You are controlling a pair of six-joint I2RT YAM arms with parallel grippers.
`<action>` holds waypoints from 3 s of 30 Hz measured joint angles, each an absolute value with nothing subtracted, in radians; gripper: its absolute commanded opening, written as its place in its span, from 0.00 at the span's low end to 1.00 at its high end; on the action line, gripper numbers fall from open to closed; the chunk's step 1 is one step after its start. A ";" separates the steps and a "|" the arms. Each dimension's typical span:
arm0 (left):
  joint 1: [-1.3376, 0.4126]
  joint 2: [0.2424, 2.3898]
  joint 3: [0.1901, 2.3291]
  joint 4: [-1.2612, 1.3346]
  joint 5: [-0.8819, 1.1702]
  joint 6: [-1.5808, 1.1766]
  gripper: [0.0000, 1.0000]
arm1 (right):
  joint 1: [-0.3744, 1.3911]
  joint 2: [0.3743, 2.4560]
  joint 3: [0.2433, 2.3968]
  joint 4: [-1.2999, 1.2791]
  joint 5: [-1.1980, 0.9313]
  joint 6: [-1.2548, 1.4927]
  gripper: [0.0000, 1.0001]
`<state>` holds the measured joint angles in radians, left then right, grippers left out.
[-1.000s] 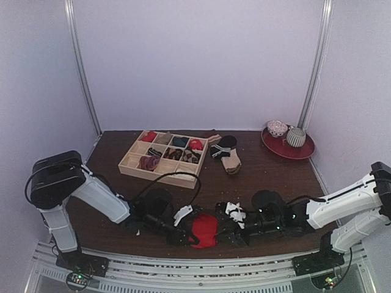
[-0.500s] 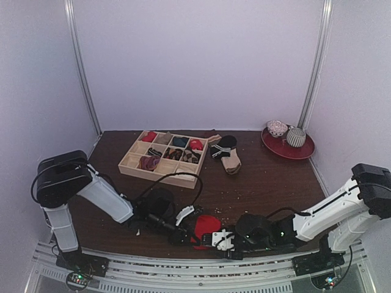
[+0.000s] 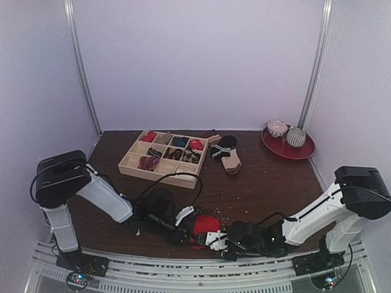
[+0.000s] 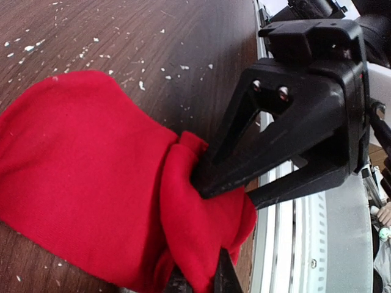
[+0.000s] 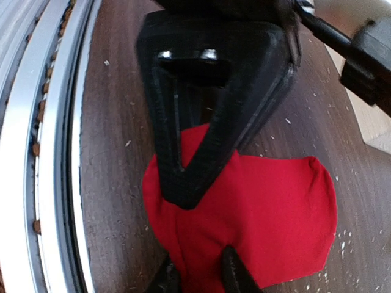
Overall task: Roll the socks
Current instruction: Roll a pair of socks at the center of the board.
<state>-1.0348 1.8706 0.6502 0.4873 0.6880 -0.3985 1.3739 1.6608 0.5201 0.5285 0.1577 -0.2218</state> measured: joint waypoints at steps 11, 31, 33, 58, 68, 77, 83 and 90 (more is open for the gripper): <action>-1.041 1.608 0.629 0.222 0.436 -0.266 0.89 | 1.264 1.671 0.539 0.550 -0.060 0.017 0.07; -1.075 1.644 0.492 0.522 0.352 0.000 0.55 | 0.962 1.877 0.662 0.570 -0.805 0.323 0.07; -1.076 1.665 0.504 0.523 0.355 0.010 0.52 | 0.955 1.886 0.671 0.563 -0.826 0.321 0.07; -1.082 1.779 0.626 0.466 0.432 -0.208 0.00 | 0.952 1.559 0.566 0.323 -0.625 0.260 0.35; -1.046 1.831 0.691 0.387 0.571 -0.356 0.00 | 1.199 1.295 0.499 0.334 -0.217 -0.038 0.55; -1.024 1.853 0.696 0.391 0.654 -0.377 0.00 | 1.355 1.456 0.501 0.350 0.046 -0.305 0.55; -1.021 1.858 0.696 0.390 0.678 -0.377 0.00 | 1.364 1.528 0.532 0.346 0.118 -0.377 0.54; -1.017 1.861 0.696 0.389 0.694 -0.376 0.00 | 1.366 1.569 0.562 0.355 0.139 -0.400 0.44</action>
